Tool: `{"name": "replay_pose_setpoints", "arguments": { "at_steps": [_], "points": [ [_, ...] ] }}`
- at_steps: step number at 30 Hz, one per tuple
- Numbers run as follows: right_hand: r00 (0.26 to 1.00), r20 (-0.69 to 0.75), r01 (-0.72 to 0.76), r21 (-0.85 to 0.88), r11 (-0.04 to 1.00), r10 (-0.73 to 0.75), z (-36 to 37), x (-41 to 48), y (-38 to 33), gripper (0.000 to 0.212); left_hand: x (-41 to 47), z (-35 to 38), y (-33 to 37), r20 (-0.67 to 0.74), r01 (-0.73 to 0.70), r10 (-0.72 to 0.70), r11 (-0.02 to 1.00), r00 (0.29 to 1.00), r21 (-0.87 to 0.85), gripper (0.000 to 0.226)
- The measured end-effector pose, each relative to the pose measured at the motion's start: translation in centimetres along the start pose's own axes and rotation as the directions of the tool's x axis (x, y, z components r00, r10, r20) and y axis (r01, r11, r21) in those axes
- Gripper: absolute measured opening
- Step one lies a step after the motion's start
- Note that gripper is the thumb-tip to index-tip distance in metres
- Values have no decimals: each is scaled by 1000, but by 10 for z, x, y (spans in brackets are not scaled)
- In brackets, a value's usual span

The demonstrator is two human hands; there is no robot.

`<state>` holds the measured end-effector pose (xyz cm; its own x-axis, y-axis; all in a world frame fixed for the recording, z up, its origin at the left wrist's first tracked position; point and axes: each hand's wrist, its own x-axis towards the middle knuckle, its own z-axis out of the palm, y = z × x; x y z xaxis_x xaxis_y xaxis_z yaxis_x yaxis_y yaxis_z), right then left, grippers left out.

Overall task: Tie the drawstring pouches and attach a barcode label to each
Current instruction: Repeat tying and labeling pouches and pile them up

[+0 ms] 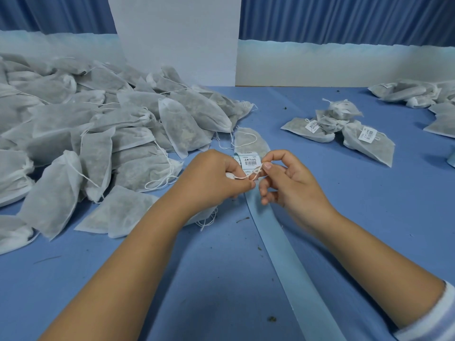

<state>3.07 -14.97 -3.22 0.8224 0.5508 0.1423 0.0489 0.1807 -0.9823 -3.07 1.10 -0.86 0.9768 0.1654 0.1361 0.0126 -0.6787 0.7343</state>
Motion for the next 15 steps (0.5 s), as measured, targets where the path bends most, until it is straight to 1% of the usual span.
{"name": "replay_pose_setpoints", "arguments": {
  "at_steps": [3, 5, 7, 10, 12, 15],
  "points": [
    [1000, 17, -2, -41, 999, 2, 1, 0, 1, 10, -3, 6, 4, 26, -24, 24, 1000, 999, 8, 22],
    [1000, 16, 0, -56, 998, 1, 2, 0, 1, 12, -5, 13, 8, 9, -42, 41, 999, 999, 26, 22],
    [1000, -7, 3, -49, 999, -4, 1, 0, 1, 14, -6, 19, 11, -13, -54, 54, 999, 998, 6, 20],
    [998, -38, 38, -63, 997, -41, 1, 0, 0, 15, -6, 21, 13, -8, -58, 58, 996, 998, -60, 16],
    [995, -63, 67, -73, 995, -72, 0, 1, -2, 15, -6, 17, 13, 8, -37, 39, 989, 999, -145, 13],
    [991, -109, 73, -81, 994, -81, -4, 3, -5, 15, -6, 11, 12, -19, -39, 36, 978, 999, -205, 15]
  ]
}}
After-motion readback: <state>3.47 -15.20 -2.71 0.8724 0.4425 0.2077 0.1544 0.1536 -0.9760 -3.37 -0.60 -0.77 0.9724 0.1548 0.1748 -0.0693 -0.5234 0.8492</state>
